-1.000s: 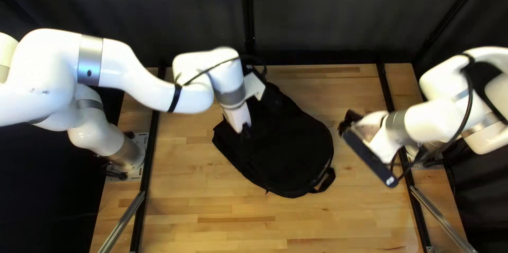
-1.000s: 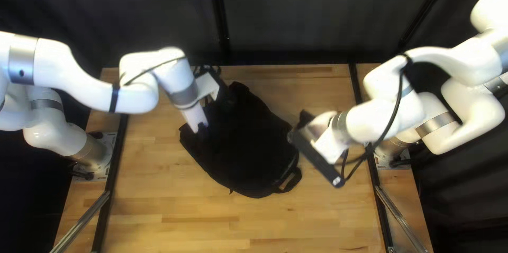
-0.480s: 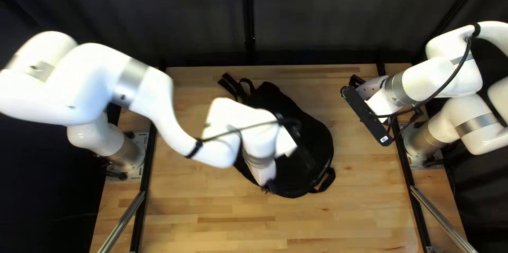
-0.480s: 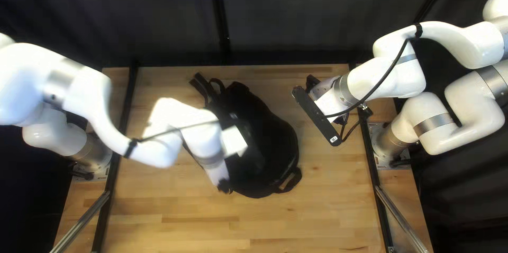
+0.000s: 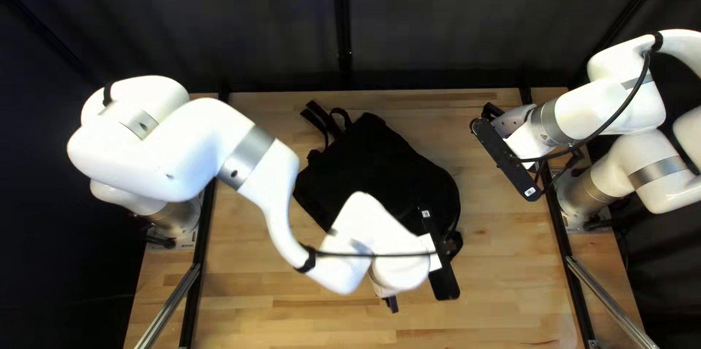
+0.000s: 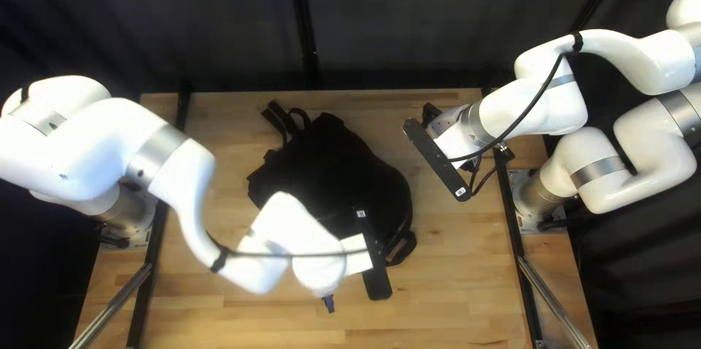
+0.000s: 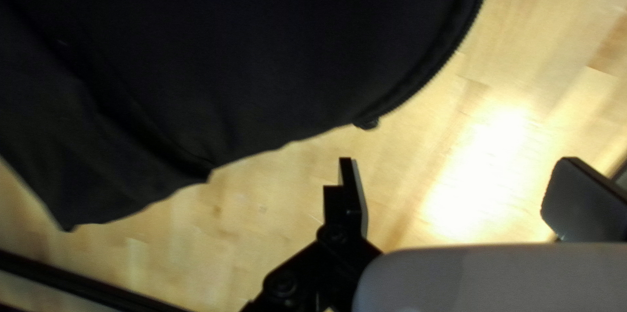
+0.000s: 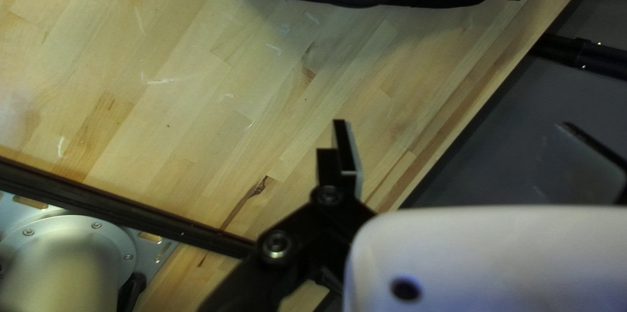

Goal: Remove a lunch box from a kids backpack

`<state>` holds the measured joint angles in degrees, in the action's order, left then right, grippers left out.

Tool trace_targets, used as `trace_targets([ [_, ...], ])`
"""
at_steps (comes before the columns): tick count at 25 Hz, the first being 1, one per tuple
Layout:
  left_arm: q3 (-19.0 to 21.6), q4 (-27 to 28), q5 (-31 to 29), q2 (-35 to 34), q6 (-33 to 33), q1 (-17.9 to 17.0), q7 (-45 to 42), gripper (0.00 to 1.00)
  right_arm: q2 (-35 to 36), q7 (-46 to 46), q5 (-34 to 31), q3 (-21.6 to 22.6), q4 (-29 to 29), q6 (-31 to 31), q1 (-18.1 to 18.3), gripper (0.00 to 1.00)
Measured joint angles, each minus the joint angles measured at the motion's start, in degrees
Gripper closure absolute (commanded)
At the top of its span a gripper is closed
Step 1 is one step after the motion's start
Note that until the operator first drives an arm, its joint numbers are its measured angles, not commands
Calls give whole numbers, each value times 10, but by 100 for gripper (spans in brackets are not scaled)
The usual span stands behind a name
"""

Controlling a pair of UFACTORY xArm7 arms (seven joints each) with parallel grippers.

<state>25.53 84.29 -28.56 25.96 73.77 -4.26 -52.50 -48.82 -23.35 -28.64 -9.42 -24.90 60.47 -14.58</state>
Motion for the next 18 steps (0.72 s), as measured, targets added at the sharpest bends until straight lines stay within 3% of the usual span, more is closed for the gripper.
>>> trace_targets([
  [5,-11,-26,-78,-14,-24,-19,-15,0,0,0,0,0,0,0,0,0],
  [13,-22,48,-126,56,1,-64,-31,0,0,0,0,0,0,0,0,0],
  [18,-26,65,-132,76,3,-66,-19,0,0,0,0,0,0,0,0,0],
])
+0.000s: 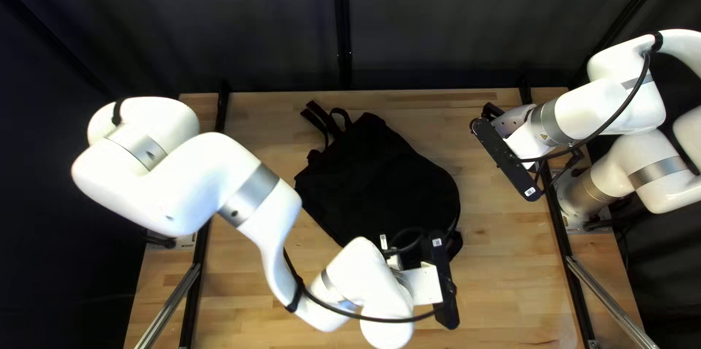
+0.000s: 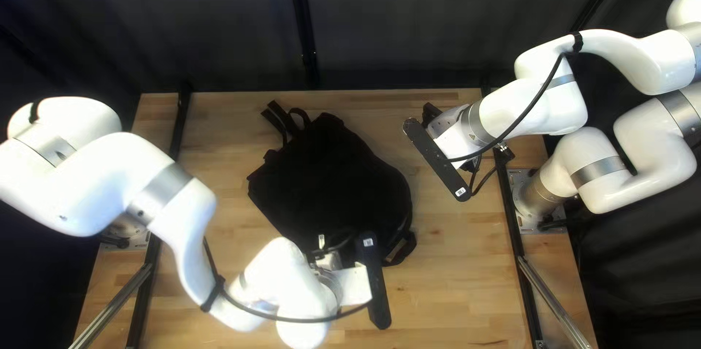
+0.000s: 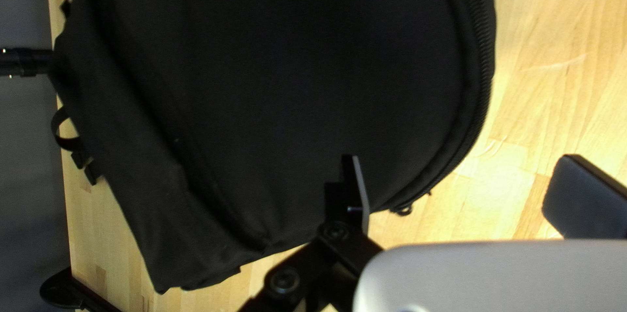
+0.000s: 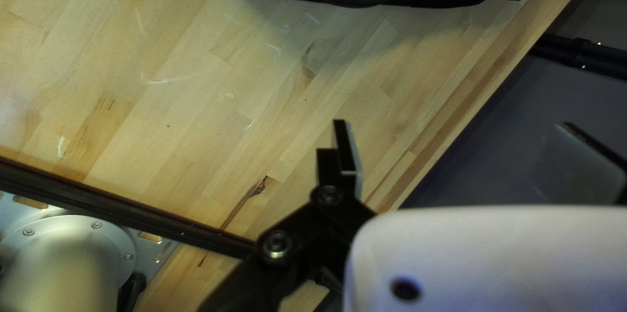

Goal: Remove a lunch box from a kids backpack

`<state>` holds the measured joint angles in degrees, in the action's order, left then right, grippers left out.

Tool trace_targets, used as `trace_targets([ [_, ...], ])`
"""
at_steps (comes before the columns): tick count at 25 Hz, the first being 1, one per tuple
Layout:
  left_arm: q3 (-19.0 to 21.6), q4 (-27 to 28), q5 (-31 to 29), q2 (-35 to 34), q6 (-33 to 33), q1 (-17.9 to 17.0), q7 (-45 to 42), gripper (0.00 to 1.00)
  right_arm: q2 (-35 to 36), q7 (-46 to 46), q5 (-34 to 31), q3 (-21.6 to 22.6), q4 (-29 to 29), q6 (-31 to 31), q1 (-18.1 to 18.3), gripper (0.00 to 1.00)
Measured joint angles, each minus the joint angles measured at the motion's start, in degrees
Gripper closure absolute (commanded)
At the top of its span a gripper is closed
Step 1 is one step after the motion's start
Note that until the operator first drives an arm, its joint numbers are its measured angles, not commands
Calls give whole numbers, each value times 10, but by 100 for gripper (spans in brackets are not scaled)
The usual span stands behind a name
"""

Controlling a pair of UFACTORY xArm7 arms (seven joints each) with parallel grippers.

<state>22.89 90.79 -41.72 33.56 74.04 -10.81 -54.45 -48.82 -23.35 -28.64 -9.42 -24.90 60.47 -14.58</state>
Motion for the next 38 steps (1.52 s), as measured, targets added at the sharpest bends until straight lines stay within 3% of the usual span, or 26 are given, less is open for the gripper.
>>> trace_targets([
  [10,-10,8,-6,19,-20,21,24,0,0,0,0,0,0,0,0,0],
  [20,-16,-10,-4,-8,-3,30,19,0,0,0,0,0,0,0,0,0],
  [38,-27,21,2,-4,46,23,0,0,0,0,0,0,0,0,0,0],
])
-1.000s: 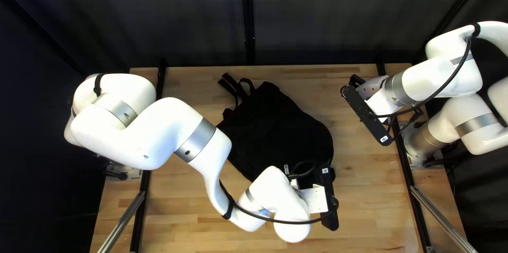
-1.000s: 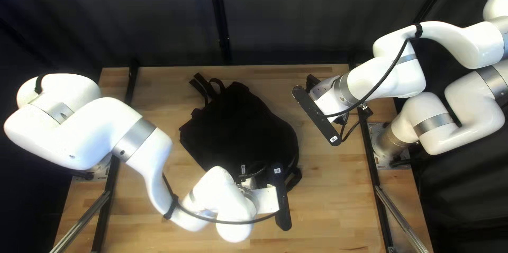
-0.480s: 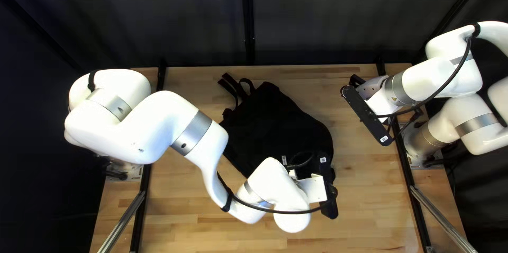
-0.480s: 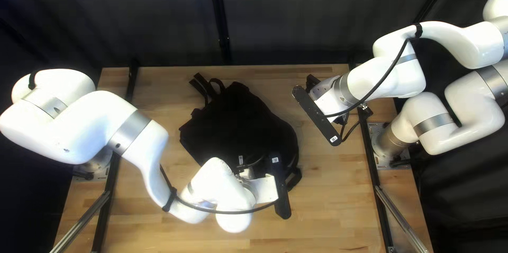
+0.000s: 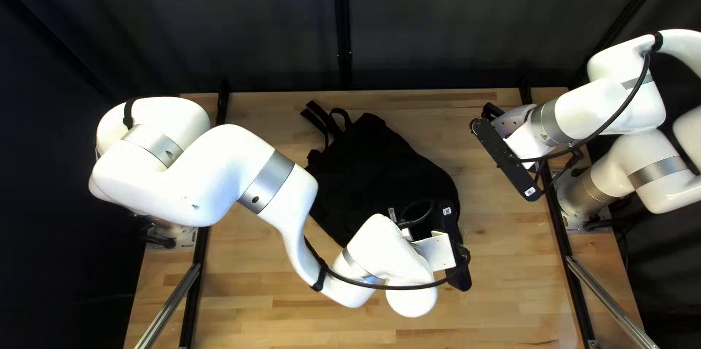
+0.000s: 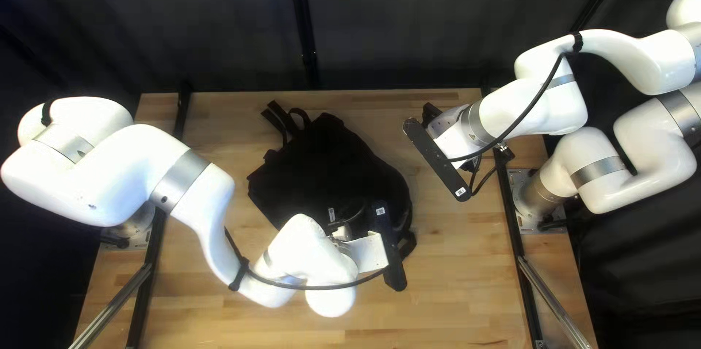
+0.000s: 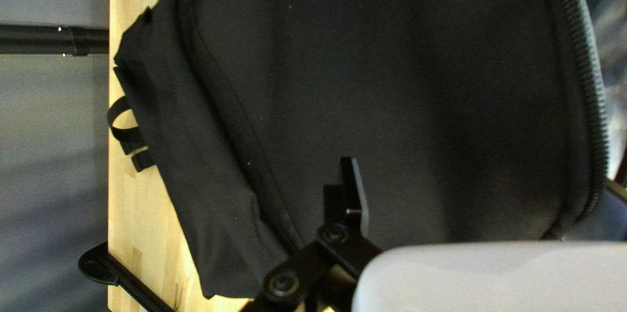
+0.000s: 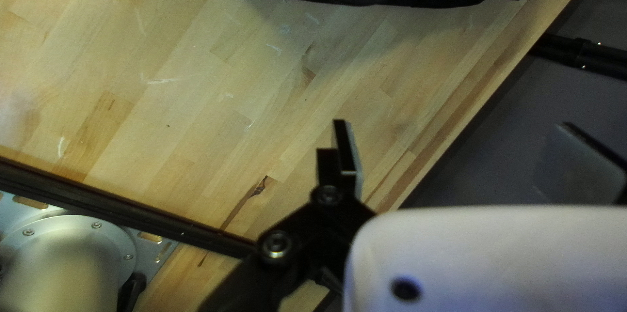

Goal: Remove a lunch box from a kids backpack

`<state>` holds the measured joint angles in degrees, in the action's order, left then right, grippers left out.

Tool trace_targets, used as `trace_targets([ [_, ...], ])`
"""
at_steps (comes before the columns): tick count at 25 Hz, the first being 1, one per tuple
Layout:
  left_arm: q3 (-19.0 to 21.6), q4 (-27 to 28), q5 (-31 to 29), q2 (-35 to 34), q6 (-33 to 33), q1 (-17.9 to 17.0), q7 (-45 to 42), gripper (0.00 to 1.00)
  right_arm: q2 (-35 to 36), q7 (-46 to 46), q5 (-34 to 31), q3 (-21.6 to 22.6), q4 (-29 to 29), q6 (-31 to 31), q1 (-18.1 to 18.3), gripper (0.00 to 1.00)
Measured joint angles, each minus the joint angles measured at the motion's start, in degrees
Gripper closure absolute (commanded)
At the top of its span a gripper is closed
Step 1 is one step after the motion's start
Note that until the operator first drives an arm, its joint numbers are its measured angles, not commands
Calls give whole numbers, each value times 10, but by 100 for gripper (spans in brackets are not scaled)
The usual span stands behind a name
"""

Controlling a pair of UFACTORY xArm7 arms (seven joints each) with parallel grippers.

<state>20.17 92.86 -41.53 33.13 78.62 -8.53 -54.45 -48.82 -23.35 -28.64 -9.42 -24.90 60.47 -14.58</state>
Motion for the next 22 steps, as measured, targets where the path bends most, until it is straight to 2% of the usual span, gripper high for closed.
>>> trace_targets([
  [6,-3,-2,0,-9,-1,10,9,1,0,0,0,0,0,0,0,0],
  [7,-4,-2,-1,-10,-2,11,10,100,0,0,0,0,0,0,0,0],
  [11,-5,-16,-5,-19,-17,18,12,100,0,0,0,0,0,0,0,0],
  [22,-1,-112,-10,-104,-78,42,-3,100,0,0,0,0,0,0,0,0],
])
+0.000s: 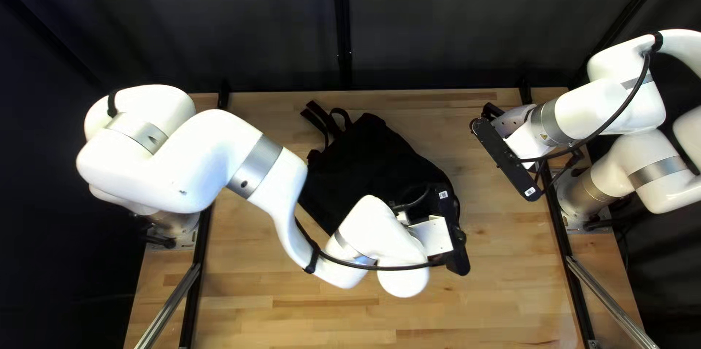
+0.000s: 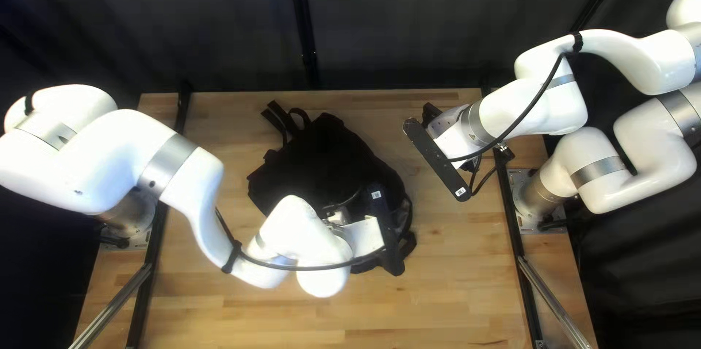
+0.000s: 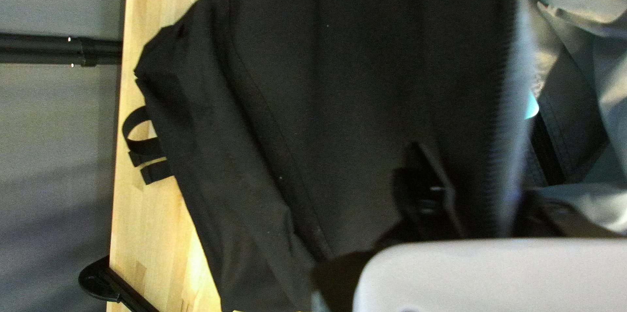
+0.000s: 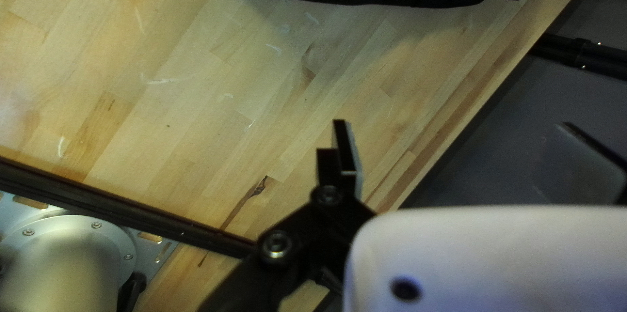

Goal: Remove a lunch box from a kids backpack

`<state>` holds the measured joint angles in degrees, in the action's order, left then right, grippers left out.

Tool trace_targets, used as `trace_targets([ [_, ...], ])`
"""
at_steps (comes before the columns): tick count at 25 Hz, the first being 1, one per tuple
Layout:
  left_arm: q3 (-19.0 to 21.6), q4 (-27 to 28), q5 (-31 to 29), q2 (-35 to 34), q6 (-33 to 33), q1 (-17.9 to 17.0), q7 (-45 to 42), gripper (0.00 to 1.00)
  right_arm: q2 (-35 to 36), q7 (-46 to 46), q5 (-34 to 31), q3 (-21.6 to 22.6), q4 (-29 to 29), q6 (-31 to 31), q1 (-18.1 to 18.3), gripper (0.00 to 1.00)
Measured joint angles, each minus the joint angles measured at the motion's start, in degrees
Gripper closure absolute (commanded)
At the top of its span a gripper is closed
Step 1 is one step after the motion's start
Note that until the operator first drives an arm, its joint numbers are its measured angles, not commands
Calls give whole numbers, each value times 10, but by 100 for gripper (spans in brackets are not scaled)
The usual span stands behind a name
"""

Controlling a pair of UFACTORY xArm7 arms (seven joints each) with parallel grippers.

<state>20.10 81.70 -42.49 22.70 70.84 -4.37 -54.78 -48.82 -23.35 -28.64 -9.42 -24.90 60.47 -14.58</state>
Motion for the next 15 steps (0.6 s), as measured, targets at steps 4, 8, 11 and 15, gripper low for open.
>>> trace_targets([
  [4,-1,-44,17,-41,-44,22,-7,100,0,0,0,0,0,0,0,0],
  [8,-6,-105,37,-88,-102,47,-29,100,0,0,0,0,0,0,0,0],
  [11,-13,-151,50,-122,-148,64,-49,100,0,0,0,0,0,0,0,0],
  [15,-22,-197,66,-156,-187,78,-81,100,0,0,0,0,0,0,0,0],
])
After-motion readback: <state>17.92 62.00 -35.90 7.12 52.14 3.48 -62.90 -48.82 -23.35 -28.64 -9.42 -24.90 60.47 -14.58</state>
